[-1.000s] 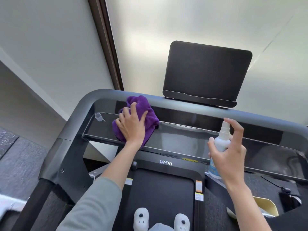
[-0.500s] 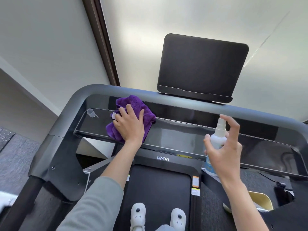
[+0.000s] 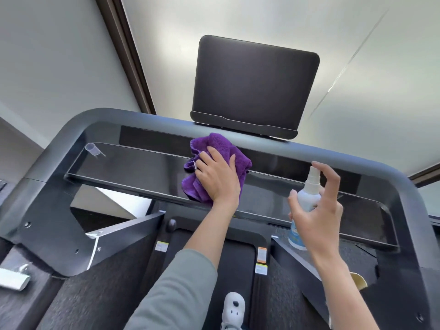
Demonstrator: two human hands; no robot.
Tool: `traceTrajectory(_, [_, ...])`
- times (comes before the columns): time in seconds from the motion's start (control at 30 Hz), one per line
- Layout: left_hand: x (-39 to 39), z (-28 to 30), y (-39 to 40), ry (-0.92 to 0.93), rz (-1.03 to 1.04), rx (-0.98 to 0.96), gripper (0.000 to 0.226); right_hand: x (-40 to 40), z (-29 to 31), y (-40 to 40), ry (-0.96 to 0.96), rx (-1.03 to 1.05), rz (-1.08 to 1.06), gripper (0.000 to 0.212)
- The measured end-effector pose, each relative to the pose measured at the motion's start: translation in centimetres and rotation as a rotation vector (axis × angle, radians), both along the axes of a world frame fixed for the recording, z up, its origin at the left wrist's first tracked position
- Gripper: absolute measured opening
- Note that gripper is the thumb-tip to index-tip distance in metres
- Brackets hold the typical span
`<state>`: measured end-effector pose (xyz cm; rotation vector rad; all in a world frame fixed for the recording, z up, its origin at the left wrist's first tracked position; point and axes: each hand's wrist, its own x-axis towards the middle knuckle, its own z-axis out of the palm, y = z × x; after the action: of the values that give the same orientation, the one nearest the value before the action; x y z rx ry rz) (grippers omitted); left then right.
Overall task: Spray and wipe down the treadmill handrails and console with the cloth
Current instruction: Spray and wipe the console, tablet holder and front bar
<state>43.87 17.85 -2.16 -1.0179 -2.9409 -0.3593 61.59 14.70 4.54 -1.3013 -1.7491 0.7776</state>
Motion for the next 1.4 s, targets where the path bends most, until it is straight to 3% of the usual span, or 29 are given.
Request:
traceTrajectory(0.4, [12.0, -0.4, 3.9, 0.111, -0.180, 0.067, 0.064, 10.3, -0.9, 0.9, 0.010, 0.006, -0.170, 0.063])
traceTrajectory(0.97, [27.1, -0.2, 7.9, 0.075, -0.587, 0.022, 0.061, 19.0, -1.4, -1.3, -0.005, 0.016, -0.411, 0.063])
traceTrajectory(1.4, [27.1, -1.1, 7.7, 0.042, -0.913, 0.151, 0.048, 19.4, -1.7, -1.3, -0.009, 0.004, -0.473, 0.060])
